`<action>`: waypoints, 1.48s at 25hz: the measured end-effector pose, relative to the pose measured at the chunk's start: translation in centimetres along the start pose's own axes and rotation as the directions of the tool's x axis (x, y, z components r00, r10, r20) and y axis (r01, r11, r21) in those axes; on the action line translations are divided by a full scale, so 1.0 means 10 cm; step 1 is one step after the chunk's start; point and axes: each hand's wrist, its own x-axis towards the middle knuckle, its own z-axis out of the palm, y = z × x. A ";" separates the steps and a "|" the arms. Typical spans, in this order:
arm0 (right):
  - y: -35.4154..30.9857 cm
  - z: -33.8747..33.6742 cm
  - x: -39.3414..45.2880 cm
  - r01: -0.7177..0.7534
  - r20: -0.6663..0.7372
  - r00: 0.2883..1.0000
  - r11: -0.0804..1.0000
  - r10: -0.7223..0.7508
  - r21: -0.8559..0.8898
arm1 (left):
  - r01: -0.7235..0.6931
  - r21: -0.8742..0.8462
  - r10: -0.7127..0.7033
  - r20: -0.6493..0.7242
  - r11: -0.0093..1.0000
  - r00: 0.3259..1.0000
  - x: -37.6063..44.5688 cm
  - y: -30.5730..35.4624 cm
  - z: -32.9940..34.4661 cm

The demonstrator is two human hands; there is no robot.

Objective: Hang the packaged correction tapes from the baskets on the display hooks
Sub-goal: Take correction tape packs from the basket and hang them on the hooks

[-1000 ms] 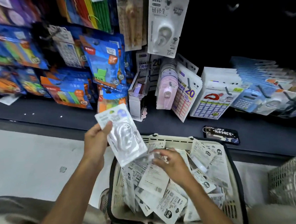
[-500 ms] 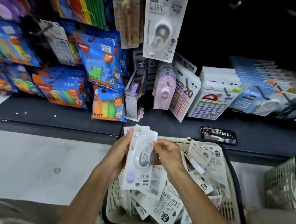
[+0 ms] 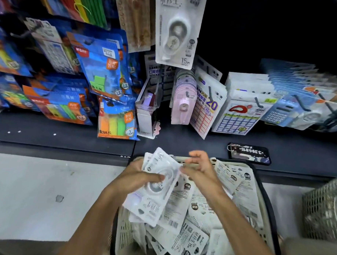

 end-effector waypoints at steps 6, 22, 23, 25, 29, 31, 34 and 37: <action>-0.33 -0.28 0.10 0.086 0.304 0.953 0.966 -0.008 -0.244 | 0.039 -0.152 -0.009 0.193 0.988 0.981 -0.13 0.19 0.07; -0.23 0.40 -0.44 0.213 -0.553 0.830 0.876 0.071 0.432 | -0.023 -0.736 -0.112 -0.134 0.676 0.985 0.02 0.22 0.11; -0.20 0.46 -0.45 0.206 -0.544 0.839 0.913 0.021 0.353 | -0.039 -0.759 -0.103 -0.139 0.650 0.985 0.04 0.18 0.12; -0.12 0.58 -0.49 0.166 -0.495 0.867 0.965 -0.046 0.201 | -0.061 -0.809 -0.074 -0.128 0.584 0.989 0.04 0.15 0.18; 0.09 0.75 -0.54 0.120 -0.348 0.931 0.993 -0.111 0.004 | -0.173 -0.661 0.011 -0.241 0.730 0.970 -0.01 0.23 0.27; 0.18 0.66 -0.52 0.124 -0.135 0.984 0.991 -0.117 0.041 | -0.208 -0.546 0.015 -0.337 0.812 0.941 -0.03 0.25 0.18; 0.49 0.28 -0.32 0.211 -0.029 0.971 0.902 -0.239 -0.376 | -0.210 -0.475 -0.040 -0.464 0.855 0.885 -0.07 0.21 -0.09; 0.78 0.01 0.07 0.233 0.185 0.963 0.262 -0.197 -0.937 | -0.135 -0.362 -0.054 -0.467 0.922 0.882 -0.03 0.08 -0.22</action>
